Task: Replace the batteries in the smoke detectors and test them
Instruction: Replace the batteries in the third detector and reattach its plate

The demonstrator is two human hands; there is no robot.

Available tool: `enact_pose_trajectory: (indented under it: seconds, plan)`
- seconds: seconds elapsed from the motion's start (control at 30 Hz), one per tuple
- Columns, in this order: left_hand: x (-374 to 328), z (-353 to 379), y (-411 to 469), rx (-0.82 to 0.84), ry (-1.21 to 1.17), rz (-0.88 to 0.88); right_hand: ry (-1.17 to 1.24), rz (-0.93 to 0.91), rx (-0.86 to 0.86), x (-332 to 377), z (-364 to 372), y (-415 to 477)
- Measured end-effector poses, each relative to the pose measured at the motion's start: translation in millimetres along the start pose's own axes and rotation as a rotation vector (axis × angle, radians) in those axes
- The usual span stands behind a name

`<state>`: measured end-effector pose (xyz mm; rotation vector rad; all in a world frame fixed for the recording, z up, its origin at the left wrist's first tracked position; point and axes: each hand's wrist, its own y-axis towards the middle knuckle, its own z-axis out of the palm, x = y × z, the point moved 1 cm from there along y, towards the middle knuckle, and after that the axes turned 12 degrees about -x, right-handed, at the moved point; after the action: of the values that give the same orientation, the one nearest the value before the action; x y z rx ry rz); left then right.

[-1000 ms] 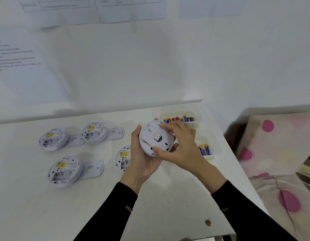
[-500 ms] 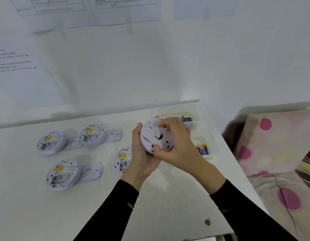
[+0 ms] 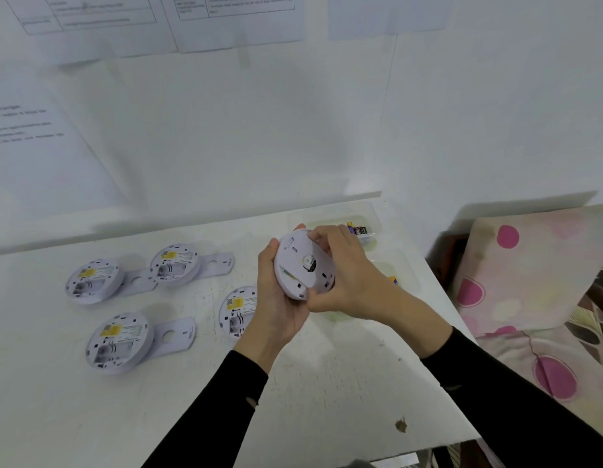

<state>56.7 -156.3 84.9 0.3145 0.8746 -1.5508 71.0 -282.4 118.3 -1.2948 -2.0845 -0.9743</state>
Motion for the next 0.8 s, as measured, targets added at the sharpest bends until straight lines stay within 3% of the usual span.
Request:
enact_pose_trajectory:
  seconds: [0.8]
  plan:
    - [1.3,-18.6,6.9,-0.026,0.051,-0.075,-0.072,-0.052,0.1,-9.0,16.6,-0.7]
